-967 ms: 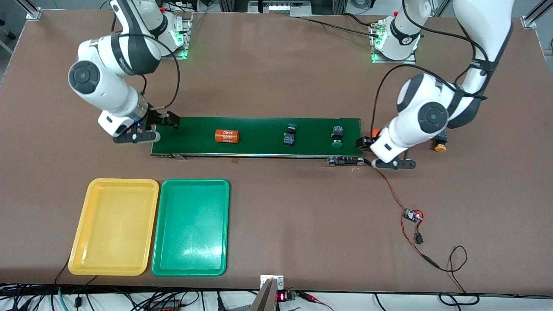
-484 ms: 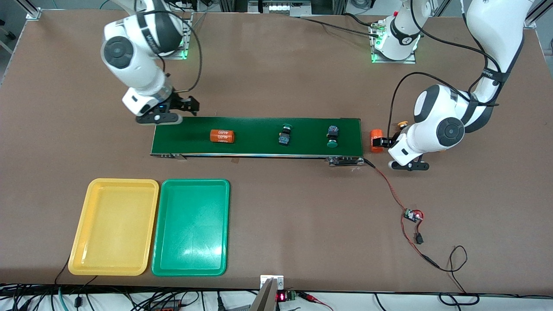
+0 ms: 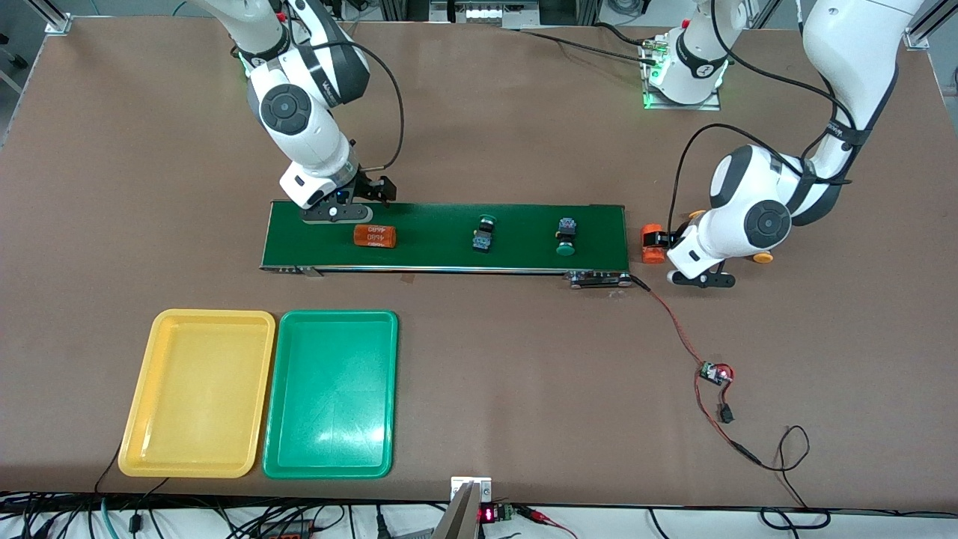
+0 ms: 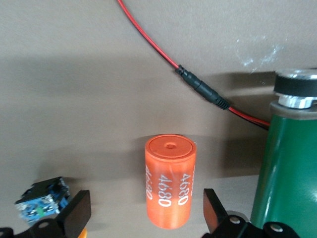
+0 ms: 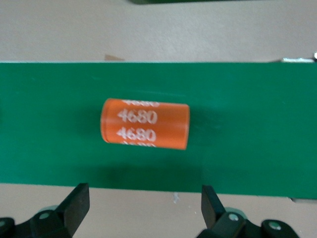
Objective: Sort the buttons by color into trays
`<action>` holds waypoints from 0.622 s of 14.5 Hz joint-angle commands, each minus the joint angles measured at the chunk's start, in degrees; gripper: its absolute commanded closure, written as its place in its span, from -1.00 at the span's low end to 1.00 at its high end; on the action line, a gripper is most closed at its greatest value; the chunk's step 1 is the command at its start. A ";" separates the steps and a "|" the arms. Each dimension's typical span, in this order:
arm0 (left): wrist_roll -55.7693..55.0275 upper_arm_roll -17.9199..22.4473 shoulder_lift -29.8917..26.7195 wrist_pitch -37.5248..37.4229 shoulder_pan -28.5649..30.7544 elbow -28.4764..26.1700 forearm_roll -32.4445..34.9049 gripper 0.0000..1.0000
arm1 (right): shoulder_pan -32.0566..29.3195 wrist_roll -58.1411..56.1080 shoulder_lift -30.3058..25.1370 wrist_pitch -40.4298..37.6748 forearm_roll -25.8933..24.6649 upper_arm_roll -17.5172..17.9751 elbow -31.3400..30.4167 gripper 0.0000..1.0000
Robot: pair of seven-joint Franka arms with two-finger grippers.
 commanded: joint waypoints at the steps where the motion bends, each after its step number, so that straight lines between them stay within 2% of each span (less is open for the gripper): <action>1: 0.72 -0.45 1.76 1.55 0.50 -0.79 0.70 -1.00 | 1.34 2.23 2.90 -0.10 -0.14 -0.35 3.67 -1.00; 4: 0.63 -0.54 2.91 1.55 0.23 -0.79 0.70 -1.00 | 1.86 2.59 4.40 -0.19 -0.23 -0.35 5.34 -1.00; 5: 1.24 -0.54 2.91 1.64 0.23 -0.79 0.78 -0.82 | 1.95 2.68 4.49 -0.10 -0.23 -0.35 5.43 -1.00; 6: 1.42 -0.54 2.91 1.64 0.06 -0.88 0.87 -0.48 | 1.96 2.68 4.58 -0.10 -0.14 -0.35 5.43 -1.00; 7: 1.42 -0.62 2.91 1.46 -0.47 -0.79 0.87 0.02 | 2.04 2.68 5.19 -0.10 -0.14 -0.35 5.52 -1.00; 9: 1.42 -0.62 3.00 1.46 -1.35 -0.88 0.87 0.39 | 2.13 4.51 5.63 -0.10 -0.14 -0.35 5.78 -1.00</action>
